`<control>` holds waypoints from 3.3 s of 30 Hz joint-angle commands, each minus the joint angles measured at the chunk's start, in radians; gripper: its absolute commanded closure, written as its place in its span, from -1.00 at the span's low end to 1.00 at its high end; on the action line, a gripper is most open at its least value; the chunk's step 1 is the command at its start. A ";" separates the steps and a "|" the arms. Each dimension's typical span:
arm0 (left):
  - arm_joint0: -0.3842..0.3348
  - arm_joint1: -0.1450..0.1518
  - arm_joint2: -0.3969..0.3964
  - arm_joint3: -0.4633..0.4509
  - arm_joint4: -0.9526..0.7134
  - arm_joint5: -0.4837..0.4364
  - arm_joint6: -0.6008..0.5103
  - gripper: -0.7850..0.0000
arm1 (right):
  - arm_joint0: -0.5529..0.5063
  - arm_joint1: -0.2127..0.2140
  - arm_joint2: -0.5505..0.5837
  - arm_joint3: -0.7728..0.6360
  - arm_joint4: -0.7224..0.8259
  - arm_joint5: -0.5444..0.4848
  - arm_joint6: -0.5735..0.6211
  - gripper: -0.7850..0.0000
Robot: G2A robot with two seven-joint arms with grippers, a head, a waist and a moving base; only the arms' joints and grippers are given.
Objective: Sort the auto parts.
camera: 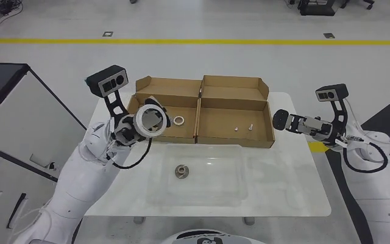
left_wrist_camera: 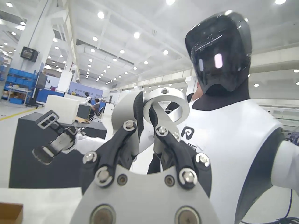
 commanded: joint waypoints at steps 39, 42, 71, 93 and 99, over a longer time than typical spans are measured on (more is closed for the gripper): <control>0.011 -0.047 -0.017 0.026 -0.074 0.009 -0.066 1.00 | 0.000 0.000 0.000 0.000 0.000 0.000 0.000 -1.00; 0.011 -0.047 -0.017 0.026 -0.074 0.009 -0.066 1.00 | 0.000 0.000 0.000 0.000 0.000 0.000 0.000 -1.00; -0.149 -0.096 0.128 -0.033 0.691 0.739 0.229 1.00 | 0.000 0.000 0.000 0.000 0.000 0.000 0.000 -1.00; -0.413 -0.117 0.231 0.079 1.287 1.260 -0.049 1.00 | 0.000 0.000 0.000 0.000 0.000 0.000 0.000 -1.00; -0.416 -0.102 0.238 0.078 1.450 1.298 -0.250 1.00 | 0.000 0.000 0.000 0.000 0.000 0.000 0.000 -1.00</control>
